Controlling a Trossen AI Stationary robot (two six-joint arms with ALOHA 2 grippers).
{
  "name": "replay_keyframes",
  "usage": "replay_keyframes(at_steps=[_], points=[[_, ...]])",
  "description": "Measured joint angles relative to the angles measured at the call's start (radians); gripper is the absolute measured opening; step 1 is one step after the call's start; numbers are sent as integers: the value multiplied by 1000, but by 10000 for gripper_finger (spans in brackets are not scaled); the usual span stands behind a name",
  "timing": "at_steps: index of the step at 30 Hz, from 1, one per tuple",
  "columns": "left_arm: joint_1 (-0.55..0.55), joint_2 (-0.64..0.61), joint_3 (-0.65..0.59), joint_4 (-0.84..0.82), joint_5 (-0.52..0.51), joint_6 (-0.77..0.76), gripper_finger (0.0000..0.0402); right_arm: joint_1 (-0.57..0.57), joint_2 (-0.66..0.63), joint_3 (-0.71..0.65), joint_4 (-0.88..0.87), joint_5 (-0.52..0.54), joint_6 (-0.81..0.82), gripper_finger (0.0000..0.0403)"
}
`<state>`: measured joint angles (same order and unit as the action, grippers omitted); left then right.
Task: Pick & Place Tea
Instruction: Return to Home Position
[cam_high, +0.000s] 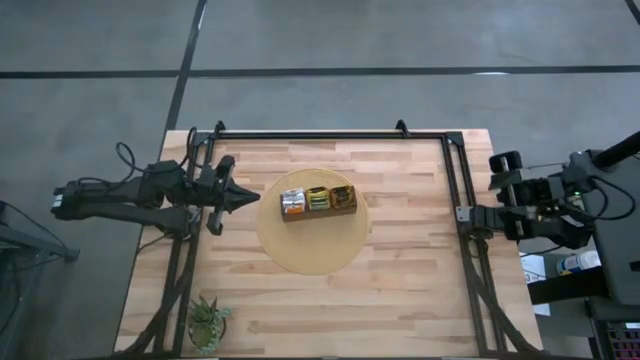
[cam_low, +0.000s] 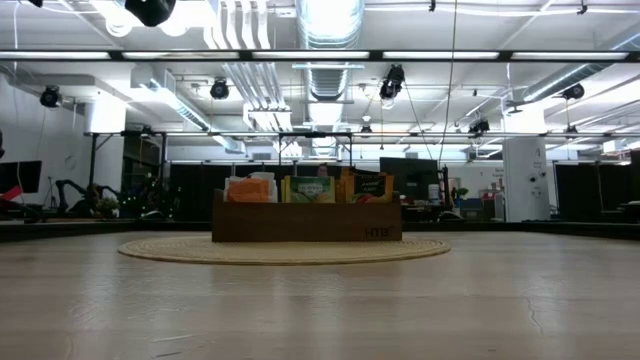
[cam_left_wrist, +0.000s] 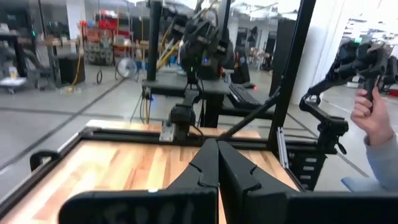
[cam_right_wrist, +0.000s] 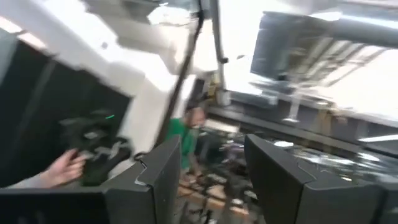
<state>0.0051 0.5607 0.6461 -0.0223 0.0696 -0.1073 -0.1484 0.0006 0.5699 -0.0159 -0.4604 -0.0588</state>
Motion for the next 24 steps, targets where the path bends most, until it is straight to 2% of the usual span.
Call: replay_keyframes(at_steps=[3,8,10,17,24], points=[[0,-12,-32,60,0,17,0,0,0,-58,84,130,32,176],[0,-42,-117,193,-1,49,0,0,0,-151,188,443,56,178],[0,-61,-160,247,-1,66,0,0,0,-183,224,510,53,178],[0,-193,-286,275,-5,127,0,0,0,-271,358,506,3,179],[0,-410,-386,284,-8,98,0,0,0,-301,400,506,-19,177]])
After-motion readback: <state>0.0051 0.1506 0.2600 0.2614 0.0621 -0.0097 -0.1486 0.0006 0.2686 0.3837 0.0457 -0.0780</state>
